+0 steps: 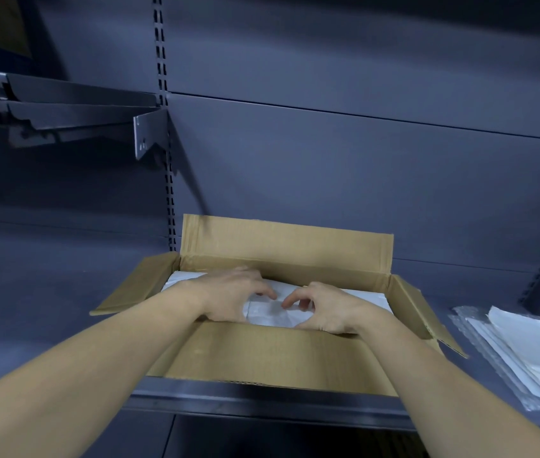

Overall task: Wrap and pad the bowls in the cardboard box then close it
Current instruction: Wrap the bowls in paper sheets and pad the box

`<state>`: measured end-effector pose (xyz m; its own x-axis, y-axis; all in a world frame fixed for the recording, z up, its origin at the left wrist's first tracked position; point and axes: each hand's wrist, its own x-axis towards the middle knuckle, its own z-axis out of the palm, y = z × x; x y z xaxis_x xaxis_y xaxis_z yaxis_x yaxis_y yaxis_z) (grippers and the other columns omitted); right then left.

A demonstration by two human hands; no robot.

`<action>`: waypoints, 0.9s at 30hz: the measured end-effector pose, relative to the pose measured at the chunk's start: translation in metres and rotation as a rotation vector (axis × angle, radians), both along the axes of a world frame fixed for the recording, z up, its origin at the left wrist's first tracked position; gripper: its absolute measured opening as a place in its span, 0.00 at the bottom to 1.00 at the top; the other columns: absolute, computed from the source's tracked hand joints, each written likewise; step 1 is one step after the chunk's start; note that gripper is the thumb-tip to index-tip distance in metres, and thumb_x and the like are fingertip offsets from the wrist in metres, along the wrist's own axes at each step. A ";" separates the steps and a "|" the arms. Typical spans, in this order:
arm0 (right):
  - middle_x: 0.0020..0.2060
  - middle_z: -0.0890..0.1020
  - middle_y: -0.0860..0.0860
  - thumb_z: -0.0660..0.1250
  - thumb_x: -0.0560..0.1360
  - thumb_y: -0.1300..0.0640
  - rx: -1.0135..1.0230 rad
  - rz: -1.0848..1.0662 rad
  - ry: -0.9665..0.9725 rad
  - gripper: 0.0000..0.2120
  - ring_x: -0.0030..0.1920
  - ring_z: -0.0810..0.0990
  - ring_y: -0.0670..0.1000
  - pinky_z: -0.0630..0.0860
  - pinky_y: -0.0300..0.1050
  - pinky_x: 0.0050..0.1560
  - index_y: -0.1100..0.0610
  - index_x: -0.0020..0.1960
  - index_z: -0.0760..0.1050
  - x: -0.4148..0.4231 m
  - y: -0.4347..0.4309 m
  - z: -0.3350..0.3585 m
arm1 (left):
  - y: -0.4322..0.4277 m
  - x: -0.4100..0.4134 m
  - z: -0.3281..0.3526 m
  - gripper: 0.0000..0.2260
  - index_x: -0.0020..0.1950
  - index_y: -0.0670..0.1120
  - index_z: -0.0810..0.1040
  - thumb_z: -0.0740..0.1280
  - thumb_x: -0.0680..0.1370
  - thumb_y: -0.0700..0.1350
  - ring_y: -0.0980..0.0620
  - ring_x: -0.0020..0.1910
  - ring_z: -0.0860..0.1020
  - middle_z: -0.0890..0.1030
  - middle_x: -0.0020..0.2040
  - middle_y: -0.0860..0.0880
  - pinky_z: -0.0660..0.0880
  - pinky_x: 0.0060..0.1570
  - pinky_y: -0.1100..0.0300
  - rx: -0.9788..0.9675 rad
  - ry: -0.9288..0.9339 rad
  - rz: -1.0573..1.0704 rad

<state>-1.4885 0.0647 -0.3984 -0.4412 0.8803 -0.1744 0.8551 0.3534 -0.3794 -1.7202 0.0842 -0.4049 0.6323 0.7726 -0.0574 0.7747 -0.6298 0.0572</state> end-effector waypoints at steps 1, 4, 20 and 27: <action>0.54 0.71 0.46 0.72 0.73 0.47 0.002 0.000 -0.003 0.22 0.54 0.72 0.46 0.73 0.44 0.59 0.42 0.66 0.73 0.000 -0.001 0.001 | -0.001 0.003 0.002 0.25 0.72 0.61 0.67 0.67 0.76 0.51 0.54 0.62 0.68 0.73 0.62 0.55 0.72 0.59 0.53 0.019 0.023 -0.014; 0.53 0.71 0.47 0.72 0.73 0.47 0.034 0.002 -0.005 0.22 0.53 0.73 0.47 0.73 0.44 0.59 0.43 0.66 0.73 0.001 -0.003 0.003 | 0.000 0.008 0.004 0.24 0.71 0.62 0.66 0.66 0.76 0.53 0.54 0.60 0.69 0.73 0.59 0.55 0.72 0.57 0.53 0.039 0.033 -0.025; 0.54 0.73 0.46 0.70 0.74 0.54 0.246 -0.130 0.040 0.08 0.54 0.75 0.47 0.77 0.46 0.54 0.46 0.52 0.82 0.026 -0.009 -0.001 | 0.003 -0.004 -0.006 0.09 0.51 0.55 0.84 0.65 0.77 0.48 0.56 0.57 0.73 0.78 0.52 0.60 0.73 0.60 0.51 0.031 -0.276 0.102; 0.55 0.73 0.47 0.67 0.76 0.53 0.274 -0.140 0.014 0.08 0.54 0.75 0.48 0.76 0.46 0.56 0.48 0.54 0.82 0.028 -0.007 0.000 | -0.005 0.000 0.000 0.10 0.57 0.53 0.82 0.64 0.79 0.50 0.56 0.59 0.74 0.79 0.57 0.56 0.72 0.62 0.56 0.016 -0.327 0.141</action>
<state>-1.4602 0.0575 -0.3982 -0.3128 0.9462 0.0831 0.8982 0.3232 -0.2979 -1.7205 0.0795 -0.4046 0.5023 0.8527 0.1433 0.7964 -0.5208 0.3076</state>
